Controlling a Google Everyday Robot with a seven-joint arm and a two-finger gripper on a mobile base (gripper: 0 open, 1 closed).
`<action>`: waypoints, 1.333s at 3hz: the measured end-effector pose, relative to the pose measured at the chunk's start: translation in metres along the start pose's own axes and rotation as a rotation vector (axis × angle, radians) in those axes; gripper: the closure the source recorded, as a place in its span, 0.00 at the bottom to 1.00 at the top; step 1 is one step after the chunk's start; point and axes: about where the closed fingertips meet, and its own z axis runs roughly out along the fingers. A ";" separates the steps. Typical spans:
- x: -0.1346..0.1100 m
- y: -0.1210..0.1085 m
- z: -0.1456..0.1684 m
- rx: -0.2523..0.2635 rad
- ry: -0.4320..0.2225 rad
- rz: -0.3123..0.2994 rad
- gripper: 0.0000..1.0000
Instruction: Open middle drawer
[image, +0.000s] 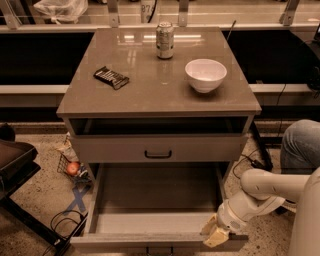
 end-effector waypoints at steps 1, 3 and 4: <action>0.000 0.001 0.001 -0.004 0.000 0.000 0.36; -0.002 0.004 0.001 -0.012 0.003 0.000 0.00; -0.002 0.004 0.001 -0.012 0.004 0.000 0.00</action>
Offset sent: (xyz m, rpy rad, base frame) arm -0.0010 0.0009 -0.0008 0.0011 0.0029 0.0019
